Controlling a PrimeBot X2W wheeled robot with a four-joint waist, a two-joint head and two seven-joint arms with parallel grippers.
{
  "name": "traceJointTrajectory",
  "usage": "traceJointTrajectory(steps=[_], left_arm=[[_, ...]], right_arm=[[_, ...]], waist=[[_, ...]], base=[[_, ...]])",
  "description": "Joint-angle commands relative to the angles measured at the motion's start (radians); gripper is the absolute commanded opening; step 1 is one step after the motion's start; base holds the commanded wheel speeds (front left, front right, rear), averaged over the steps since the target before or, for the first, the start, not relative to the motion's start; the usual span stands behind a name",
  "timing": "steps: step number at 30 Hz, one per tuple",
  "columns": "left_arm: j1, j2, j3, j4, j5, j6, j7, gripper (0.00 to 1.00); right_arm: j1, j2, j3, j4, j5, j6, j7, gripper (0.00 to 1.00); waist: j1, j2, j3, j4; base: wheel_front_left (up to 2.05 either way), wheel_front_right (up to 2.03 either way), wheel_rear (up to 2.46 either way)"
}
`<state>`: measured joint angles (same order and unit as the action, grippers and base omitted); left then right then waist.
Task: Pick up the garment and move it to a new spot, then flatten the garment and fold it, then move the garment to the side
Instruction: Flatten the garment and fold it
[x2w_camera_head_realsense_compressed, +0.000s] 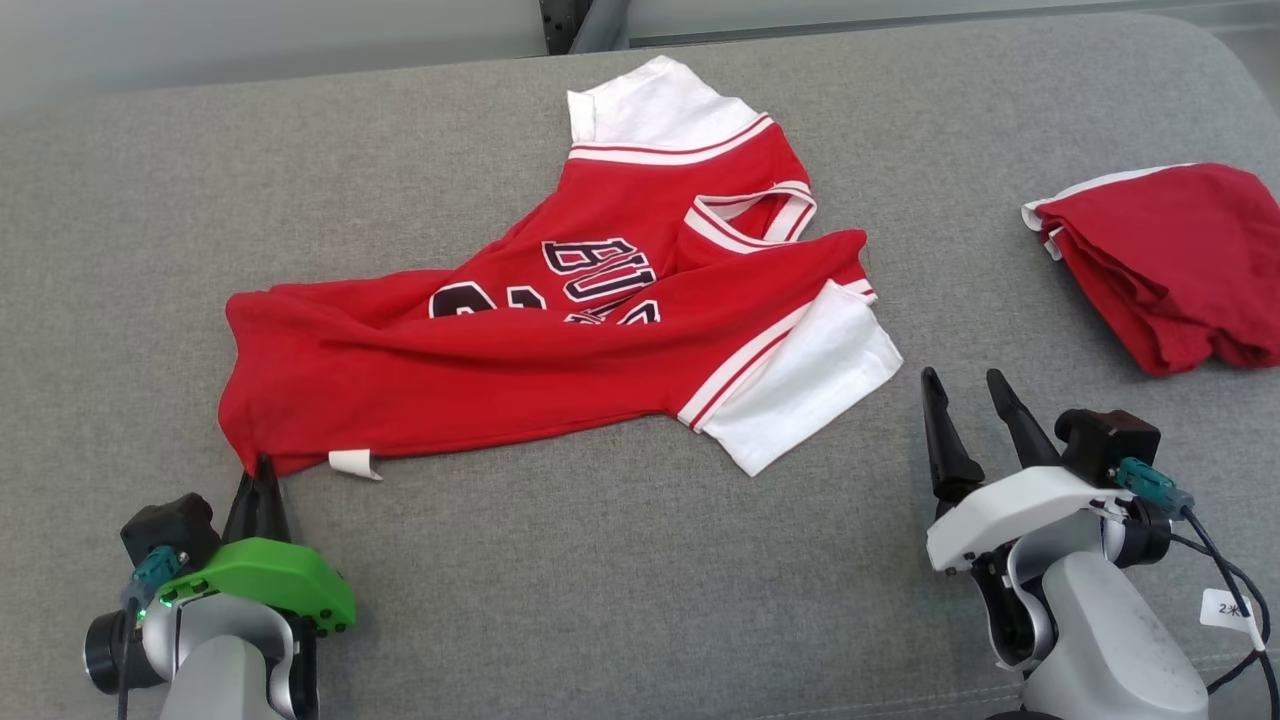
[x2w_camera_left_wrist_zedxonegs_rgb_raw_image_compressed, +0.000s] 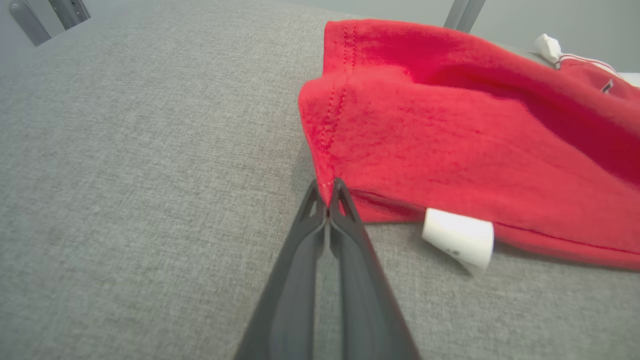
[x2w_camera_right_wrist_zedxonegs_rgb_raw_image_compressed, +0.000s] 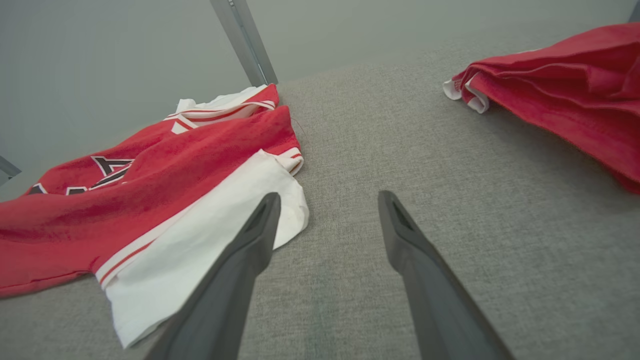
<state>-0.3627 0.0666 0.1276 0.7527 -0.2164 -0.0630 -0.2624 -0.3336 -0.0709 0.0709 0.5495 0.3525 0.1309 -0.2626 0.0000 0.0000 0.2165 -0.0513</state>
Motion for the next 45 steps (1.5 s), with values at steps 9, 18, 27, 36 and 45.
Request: traceJointTrajectory(steps=[9, 18, 27, 36, 45], left_arm=[[0.125, -0.012, 0.002, -0.059, 0.013, -0.029, -0.003, 0.00], [0.250, -0.013, -0.068, -0.085, -0.061, -0.032, -0.003, 0.00], [0.300, -0.014, -0.049, -0.058, -0.046, -0.004, -0.003, 1.00], [0.293, -0.014, -0.096, -0.092, -0.061, 0.011, -0.003, 1.00], [0.249, -0.014, -0.186, -0.119, -0.076, 0.021, -0.003, 1.00]], right_arm=[[0.051, 0.009, -0.003, 0.037, -0.003, -0.001, -0.003, 1.00], [0.112, 0.017, -0.008, 0.073, -0.006, -0.001, -0.003, 1.00], [0.144, 0.018, -0.017, 0.081, -0.017, -0.001, -0.003, 1.00], [0.081, 0.015, -0.034, 0.089, -0.036, -0.001, -0.003, 1.00], [-0.013, -0.007, -0.077, 0.154, -0.067, -0.001, -0.003, 1.00]], waist=[[0.0000, 0.0000, -0.120, 0.041], [0.0000, 0.0000, -0.212, 0.094], [0.0000, 0.0000, -0.225, 0.091], [0.0000, 0.0000, -0.177, 0.135], [0.0000, 0.0000, -0.111, 0.213]], base=[[0.00, 0.00, 0.00], [0.00, 0.00, 0.00], [0.00, 0.00, 0.00], [0.00, 0.00, 0.00], [0.00, 0.00, 0.00]])
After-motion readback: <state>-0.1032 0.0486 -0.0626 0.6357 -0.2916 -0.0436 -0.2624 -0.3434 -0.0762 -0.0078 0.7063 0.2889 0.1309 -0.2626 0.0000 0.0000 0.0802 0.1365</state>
